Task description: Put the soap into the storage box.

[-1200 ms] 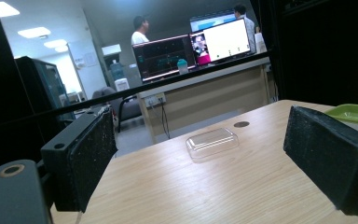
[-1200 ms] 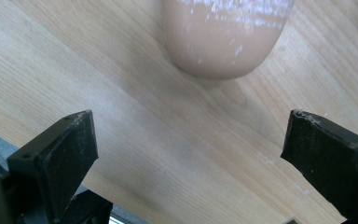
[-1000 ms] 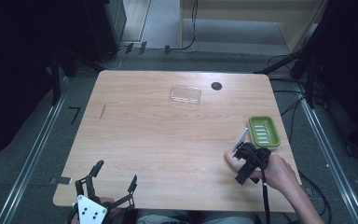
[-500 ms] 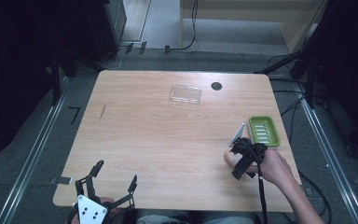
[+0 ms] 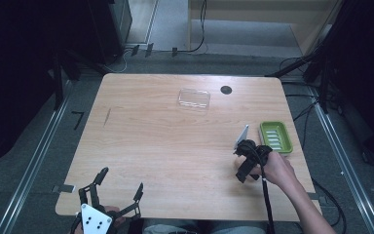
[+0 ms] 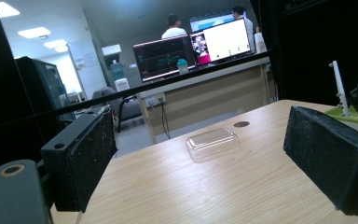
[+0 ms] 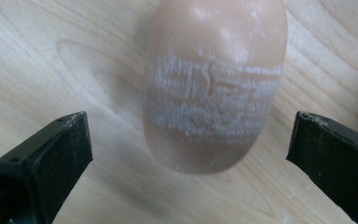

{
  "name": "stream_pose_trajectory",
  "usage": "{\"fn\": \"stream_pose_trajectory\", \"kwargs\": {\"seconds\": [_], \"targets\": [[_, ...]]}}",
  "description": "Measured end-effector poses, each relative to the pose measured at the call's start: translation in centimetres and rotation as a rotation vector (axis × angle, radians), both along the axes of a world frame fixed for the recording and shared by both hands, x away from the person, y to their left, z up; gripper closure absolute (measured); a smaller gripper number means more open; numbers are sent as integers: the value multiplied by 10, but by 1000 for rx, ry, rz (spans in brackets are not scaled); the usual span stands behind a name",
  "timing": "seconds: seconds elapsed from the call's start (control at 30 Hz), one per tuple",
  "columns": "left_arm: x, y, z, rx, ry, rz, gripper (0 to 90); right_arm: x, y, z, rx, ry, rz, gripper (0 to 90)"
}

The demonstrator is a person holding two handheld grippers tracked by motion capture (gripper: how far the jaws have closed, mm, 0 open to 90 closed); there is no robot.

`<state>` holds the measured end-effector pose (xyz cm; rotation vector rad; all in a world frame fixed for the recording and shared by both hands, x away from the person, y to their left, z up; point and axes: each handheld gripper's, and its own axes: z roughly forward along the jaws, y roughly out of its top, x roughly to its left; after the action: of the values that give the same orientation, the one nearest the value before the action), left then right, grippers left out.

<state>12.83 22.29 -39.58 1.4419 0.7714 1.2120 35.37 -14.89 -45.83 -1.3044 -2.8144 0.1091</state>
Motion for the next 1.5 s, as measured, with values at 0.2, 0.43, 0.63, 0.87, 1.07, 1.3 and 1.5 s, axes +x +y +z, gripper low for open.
{"fn": "stream_pose_trajectory", "kwargs": {"seconds": [0.2,0.43,0.63,0.87,1.07,1.3,1.5], "targets": [[0,0,0,0,-1,0,99,6,5,-5,0,1,-5,0],[0,0,0,0,-1,-1,99,12,8,-11,-6,0,-13,0],[0,0,0,2,-1,-2,99,13,7,-13,13,-14,-29,12],[0,1,0,0,-3,0,99,13,7,-14,10,-19,-32,143],[0,1,0,1,-4,-1,99,12,7,-14,10,-20,-35,173],[0,1,0,1,-3,0,99,12,5,-10,14,-28,-30,279],[-1,1,0,1,-5,0,99,13,3,-9,15,-26,-37,327]]}}
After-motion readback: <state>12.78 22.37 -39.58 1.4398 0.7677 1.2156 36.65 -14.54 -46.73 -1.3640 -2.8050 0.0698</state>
